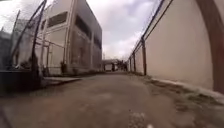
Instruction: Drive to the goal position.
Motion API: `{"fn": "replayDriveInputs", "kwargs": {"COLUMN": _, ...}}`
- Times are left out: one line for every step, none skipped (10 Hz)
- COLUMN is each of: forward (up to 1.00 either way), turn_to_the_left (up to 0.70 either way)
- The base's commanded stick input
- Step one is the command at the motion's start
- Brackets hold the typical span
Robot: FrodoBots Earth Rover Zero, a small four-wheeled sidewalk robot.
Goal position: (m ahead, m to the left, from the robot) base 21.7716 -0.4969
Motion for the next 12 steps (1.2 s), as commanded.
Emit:
{"fn": "replayDriveInputs", "kwargs": {"forward": 0.7, "turn_to_the_left": 0.0}}
{"fn": "replayDriveInputs", "kwargs": {"forward": 0.7, "turn_to_the_left": 0.0}}
{"fn": "replayDriveInputs", "kwargs": {"forward": 0.7, "turn_to_the_left": 0.0}}
{"fn": "replayDriveInputs", "kwargs": {"forward": 0.7, "turn_to_the_left": 0.0}}
{"fn": "replayDriveInputs", "kwargs": {"forward": 0.7, "turn_to_the_left": 0.0}}
{"fn": "replayDriveInputs", "kwargs": {"forward": 0.7, "turn_to_the_left": 0.0}}
{"fn": "replayDriveInputs", "kwargs": {"forward": 0.7, "turn_to_the_left": 0.0}}
{"fn": "replayDriveInputs", "kwargs": {"forward": 0.7, "turn_to_the_left": 0.0}}
{"fn": "replayDriveInputs", "kwargs": {"forward": 0.7, "turn_to_the_left": 0.0}}
{"fn": "replayDriveInputs", "kwargs": {"forward": 0.7, "turn_to_the_left": 0.0}}
{"fn": "replayDriveInputs", "kwargs": {"forward": 0.7, "turn_to_the_left": 0.0}}
{"fn": "replayDriveInputs", "kwargs": {"forward": 0.7, "turn_to_the_left": 0.0}}
